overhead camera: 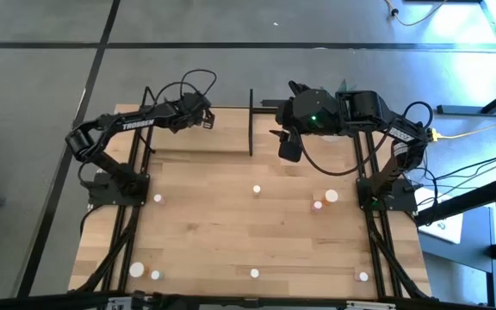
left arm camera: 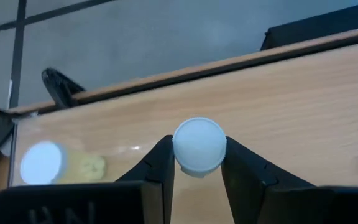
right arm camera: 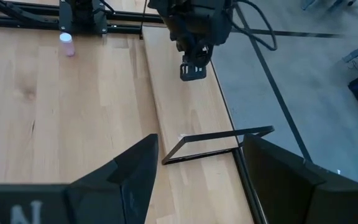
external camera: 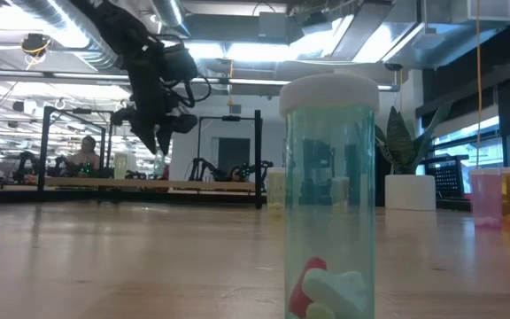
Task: Pick and place medicine bottles onto shelf by color
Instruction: Put the top green pill bottle on the shelf
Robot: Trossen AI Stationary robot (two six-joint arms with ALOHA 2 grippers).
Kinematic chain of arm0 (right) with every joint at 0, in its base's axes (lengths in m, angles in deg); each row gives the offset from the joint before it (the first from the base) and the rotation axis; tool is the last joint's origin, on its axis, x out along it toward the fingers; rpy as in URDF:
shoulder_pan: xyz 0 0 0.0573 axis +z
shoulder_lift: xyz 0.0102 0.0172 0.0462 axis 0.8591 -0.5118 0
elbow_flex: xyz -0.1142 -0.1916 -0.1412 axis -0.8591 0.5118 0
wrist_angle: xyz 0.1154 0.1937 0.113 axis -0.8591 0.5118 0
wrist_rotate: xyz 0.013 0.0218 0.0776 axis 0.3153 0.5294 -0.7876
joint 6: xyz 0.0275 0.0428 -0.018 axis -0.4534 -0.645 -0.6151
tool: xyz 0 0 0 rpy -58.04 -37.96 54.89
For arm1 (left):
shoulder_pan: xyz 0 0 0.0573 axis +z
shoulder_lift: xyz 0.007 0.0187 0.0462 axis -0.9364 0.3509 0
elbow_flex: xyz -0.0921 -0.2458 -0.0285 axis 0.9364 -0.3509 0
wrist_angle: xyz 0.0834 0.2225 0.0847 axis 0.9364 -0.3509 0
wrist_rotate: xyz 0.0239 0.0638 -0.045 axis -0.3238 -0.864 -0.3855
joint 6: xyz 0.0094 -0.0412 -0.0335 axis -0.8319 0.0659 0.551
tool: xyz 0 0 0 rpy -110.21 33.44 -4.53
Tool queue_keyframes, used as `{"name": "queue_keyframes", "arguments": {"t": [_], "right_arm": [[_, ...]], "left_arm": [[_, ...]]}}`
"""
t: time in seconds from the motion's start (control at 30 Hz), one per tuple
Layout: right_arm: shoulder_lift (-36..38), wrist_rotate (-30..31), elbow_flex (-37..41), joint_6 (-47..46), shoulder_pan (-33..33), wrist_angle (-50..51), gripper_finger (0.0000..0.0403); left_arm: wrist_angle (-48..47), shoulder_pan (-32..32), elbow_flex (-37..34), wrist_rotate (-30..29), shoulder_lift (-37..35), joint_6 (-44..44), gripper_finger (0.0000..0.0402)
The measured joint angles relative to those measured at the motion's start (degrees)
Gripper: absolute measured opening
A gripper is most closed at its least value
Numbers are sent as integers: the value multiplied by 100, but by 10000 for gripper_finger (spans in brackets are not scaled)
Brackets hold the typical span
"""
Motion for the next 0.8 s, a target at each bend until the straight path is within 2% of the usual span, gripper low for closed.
{"name": "queue_keyframes", "arguments": {"t": [0.2, 0.8], "right_arm": [[0, -3, 0, 6, 0, 0, 236], [-2, -3, 0, 10, -2, -2, 236]], "left_arm": [[479, 2, -375, -19, -22, 116, 94], [513, 3, -394, -281, -22, 111, 95]]}}
